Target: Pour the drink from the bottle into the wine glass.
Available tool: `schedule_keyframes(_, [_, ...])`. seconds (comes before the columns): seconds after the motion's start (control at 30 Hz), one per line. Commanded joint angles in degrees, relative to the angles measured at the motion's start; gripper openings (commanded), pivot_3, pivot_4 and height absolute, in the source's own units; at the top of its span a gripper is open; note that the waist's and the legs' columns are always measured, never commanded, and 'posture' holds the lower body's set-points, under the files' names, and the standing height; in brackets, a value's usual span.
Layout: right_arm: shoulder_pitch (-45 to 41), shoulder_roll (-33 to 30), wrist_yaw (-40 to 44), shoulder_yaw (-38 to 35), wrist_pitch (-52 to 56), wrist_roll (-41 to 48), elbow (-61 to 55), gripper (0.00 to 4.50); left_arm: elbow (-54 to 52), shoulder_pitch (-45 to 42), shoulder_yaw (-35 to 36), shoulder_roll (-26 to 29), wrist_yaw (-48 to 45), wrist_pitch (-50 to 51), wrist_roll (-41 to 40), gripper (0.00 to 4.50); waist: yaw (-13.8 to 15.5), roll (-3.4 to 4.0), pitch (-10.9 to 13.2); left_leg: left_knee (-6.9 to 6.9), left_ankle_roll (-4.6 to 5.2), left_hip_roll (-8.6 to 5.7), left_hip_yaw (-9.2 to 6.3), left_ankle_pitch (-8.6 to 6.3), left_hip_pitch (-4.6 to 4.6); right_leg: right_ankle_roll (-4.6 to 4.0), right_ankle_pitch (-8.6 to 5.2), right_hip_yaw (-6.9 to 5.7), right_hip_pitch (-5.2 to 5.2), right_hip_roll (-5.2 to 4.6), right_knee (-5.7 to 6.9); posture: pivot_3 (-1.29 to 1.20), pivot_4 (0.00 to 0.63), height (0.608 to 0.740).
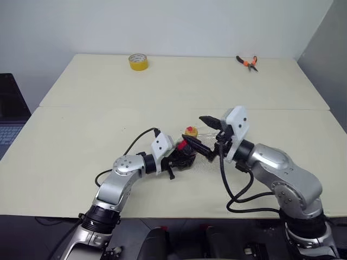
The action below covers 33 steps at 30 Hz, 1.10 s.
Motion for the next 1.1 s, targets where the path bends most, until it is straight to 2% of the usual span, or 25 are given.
schedule_keyframes(0.03, [-1.4,1.1,-0.8,0.1,-2.2,-1.9,0.0,4.25,-2.0,-0.8,0.0,0.0,-0.6,-1.5,-0.4,0.90,0.0,0.00,0.0,0.00,0.00,0.00,0.00,0.00,0.01,0.00,0.00,0.00,0.00,0.00,0.01,0.00,0.150,0.740])
schedule_keyframes(0.37, [2.0,-0.9,0.0,-4.3,-1.4,-1.0,-1.7,4.25,-1.8,-0.7,0.0,0.1,-0.6,-1.7,-0.2,0.90,0.0,0.00,0.0,0.00,0.00,0.00,0.00,0.00,0.00,0.00,0.00,0.00,0.00,0.00,0.00,0.00,0.150,0.740])
schedule_keyframes(0.7, [6.2,-3.2,3.0,-10.7,3.6,11.1,-6.9,4.25,-1.0,-0.9,0.2,0.0,-0.9,-2.2,-0.1,0.88,0.0,0.00,0.0,-0.01,0.00,0.01,-0.01,0.00,0.00,0.00,0.00,-0.01,0.01,0.00,0.01,0.00,0.150,0.740])
schedule_keyframes(0.93, [7.3,-6.8,4.6,-11.2,5.9,15.6,-7.9,4.25,-1.0,-0.9,0.2,-0.1,-1.1,-2.3,0.0,0.88,0.0,0.00,0.0,-0.01,0.01,0.01,-0.01,0.00,0.01,0.00,0.00,-0.01,0.01,0.01,0.00,0.00,0.150,0.740])
schedule_keyframes(1.1, [5.5,-5.0,2.3,-9.9,5.5,14.9,-6.8,4.25,-1.2,-0.8,0.3,-0.1,-1.0,-2.2,0.0,0.88,0.0,0.00,0.0,-0.01,0.01,0.01,0.00,0.00,0.01,0.00,0.00,0.00,0.01,0.01,0.00,0.00,0.150,0.740])
